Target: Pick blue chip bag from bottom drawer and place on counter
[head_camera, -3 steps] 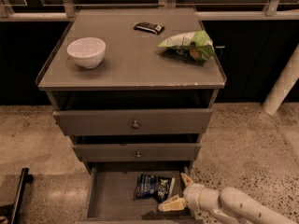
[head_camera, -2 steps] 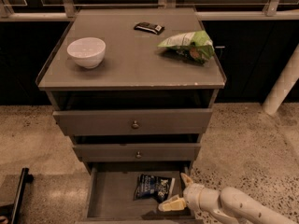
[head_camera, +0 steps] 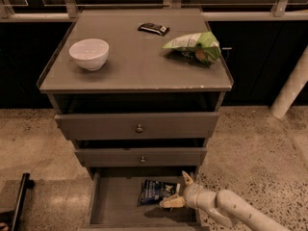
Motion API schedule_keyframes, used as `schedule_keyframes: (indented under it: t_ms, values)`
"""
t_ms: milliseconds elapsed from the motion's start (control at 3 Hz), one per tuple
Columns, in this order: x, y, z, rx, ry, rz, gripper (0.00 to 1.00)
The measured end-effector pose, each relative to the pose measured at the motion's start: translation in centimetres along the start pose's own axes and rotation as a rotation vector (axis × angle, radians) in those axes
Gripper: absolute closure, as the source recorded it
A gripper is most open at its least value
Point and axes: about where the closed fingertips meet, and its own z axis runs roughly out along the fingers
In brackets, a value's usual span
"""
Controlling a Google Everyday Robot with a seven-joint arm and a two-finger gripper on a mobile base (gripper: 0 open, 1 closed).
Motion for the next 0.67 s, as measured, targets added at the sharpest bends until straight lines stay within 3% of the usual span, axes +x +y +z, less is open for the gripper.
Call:
schedule_keyframes:
  t_ms: [333, 667]
  values:
    - [1.6, -1.6, 3.3, -0.009, -0.026, -0.034, 0.00]
    - [2.9, -0.4, 6.3, -0.056, -0.059, -0.004, 0.00]
